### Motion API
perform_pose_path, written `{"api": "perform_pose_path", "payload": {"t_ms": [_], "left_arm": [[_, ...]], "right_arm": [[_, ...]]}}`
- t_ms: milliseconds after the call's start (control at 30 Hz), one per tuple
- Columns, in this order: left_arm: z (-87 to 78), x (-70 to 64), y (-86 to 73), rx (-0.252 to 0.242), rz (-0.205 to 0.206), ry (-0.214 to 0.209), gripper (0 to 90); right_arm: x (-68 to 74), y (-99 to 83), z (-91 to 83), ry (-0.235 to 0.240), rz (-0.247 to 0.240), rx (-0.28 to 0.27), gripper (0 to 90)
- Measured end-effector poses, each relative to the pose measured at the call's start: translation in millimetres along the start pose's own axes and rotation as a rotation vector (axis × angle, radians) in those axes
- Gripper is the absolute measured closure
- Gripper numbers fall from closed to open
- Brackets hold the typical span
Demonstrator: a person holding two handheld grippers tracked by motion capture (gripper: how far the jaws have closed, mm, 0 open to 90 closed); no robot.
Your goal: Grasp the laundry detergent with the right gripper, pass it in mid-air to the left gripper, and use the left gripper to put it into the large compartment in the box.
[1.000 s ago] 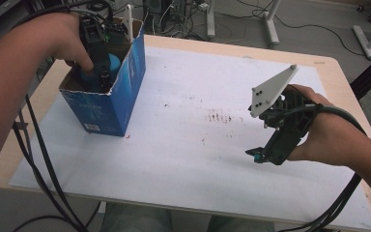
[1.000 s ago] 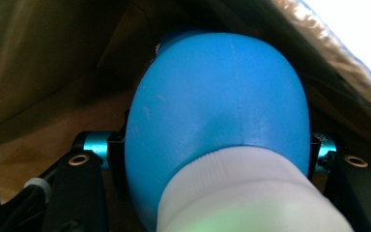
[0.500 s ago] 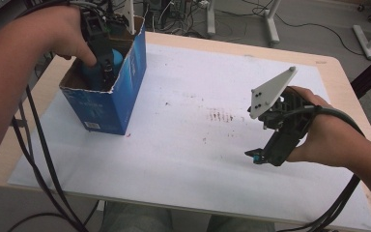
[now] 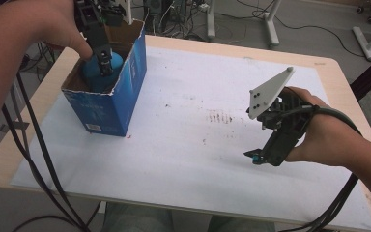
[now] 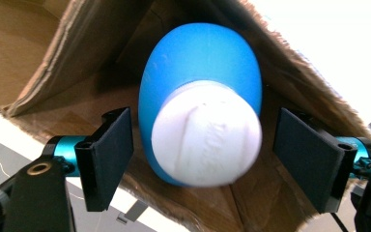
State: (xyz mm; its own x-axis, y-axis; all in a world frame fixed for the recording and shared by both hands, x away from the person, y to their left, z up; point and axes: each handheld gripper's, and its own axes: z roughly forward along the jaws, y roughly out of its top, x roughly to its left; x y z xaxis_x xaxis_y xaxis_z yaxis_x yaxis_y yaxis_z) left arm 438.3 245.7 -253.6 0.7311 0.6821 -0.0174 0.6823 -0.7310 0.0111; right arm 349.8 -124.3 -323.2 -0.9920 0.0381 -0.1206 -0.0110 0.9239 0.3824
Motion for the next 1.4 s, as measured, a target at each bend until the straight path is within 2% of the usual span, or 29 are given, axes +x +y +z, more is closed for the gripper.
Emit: {"api": "perform_pose_path", "payload": {"t_ms": [167, 233, 267, 333, 567, 733, 900, 1100, 1233, 1400], "left_arm": [[-12.2, -5.1, -0.6, -0.009, 0.000, 0.004, 22.2], [-15.3, -6.5, -0.5, -0.008, 0.003, 0.008, 19.3], [-23.4, -9.4, 0.2, -0.011, 0.011, 0.011, 19.3], [-27.1, -11.4, 0.6, -0.014, 0.015, 0.009, 19.2], [-55.4, -36.1, 11.0, -0.016, 0.110, 0.018, 16.2], [-66.3, -55.7, 23.5, -0.024, 0.189, 0.008, 15.6], [-67.1, -73.0, 40.3, -0.018, 0.290, 0.002, 7.4], [-58.3, -88.7, 61.5, -0.006, 0.393, -0.016, 6.1], [-49.8, -91.3, 75.8, 0.013, 0.438, -0.021, 5.7], [-41.0, -90.1, 90.2, 0.005, 0.492, -0.036, 5.7]], "right_arm": [[-0.3, -1.4, -4.6, 0.001, 0.005, -0.004, 0.7], [-0.9, -1.7, -5.9, 0.004, 0.002, -0.006, 0.7], [-1.5, -2.0, -7.5, 0.002, 0.003, -0.006, 0.7], [-3.3, -2.8, -11.6, 0.000, 0.011, -0.010, 0.6], [-15.0, -4.3, -26.1, -0.005, 0.025, -0.027, 0.7], [-26.9, -1.3, -32.1, -0.008, 0.034, 0.001, 0.7], [-38.9, 3.1, -37.2, 0.007, 0.023, 0.031, 0.7], [-49.7, 3.2, -37.9, 0.013, 0.018, 0.091, 0.7], [-55.9, 1.0, -36.6, 0.033, 0.021, 0.110, 0.7], [-59.7, -2.5, -27.4, 0.045, -0.010, 0.142, 0.7]]}}
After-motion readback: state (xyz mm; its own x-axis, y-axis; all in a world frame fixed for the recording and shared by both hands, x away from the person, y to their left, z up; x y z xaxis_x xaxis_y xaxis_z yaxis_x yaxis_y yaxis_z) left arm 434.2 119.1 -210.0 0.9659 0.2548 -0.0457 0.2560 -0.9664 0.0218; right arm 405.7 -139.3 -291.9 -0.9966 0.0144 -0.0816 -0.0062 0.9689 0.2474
